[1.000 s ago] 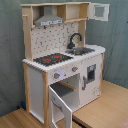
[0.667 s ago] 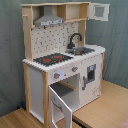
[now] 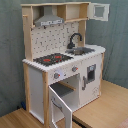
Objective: Play with the kitchen
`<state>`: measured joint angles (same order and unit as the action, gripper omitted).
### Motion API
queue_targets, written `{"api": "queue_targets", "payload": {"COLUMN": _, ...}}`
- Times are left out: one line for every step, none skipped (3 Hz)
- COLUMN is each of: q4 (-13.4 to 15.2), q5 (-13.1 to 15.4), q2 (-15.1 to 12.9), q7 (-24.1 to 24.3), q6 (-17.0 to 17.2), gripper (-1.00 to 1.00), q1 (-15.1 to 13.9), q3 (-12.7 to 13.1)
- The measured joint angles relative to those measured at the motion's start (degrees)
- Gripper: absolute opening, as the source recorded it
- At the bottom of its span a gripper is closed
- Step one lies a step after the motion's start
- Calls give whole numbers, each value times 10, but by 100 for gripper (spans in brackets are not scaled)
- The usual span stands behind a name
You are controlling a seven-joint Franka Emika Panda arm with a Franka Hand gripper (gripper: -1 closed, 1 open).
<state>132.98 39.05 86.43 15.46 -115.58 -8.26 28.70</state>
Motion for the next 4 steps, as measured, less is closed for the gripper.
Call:
{"api": "queue_targets", "payload": {"q4": 26, "q5": 1, "q2": -4, "q7": 5, "q6": -41, "gripper": 100, "q1": 0, "q3": -37}}
{"api": "queue_targets", "payload": {"q4": 59, "q5": 1, "q2": -10, "q7": 5, "q6": -91, "gripper": 100, "q1": 0, "q3": -63}}
{"api": "queue_targets", "payload": {"q4": 85, "q5": 2, "q2": -13, "q7": 2, "q6": -135, "gripper": 100, "q1": 0, "q3": -79}}
{"api": "queue_targets", "payload": {"q4": 89, "q5": 2, "q2": -14, "q7": 1, "q6": -141, "gripper": -100, "q1": 0, "q3": -82}}
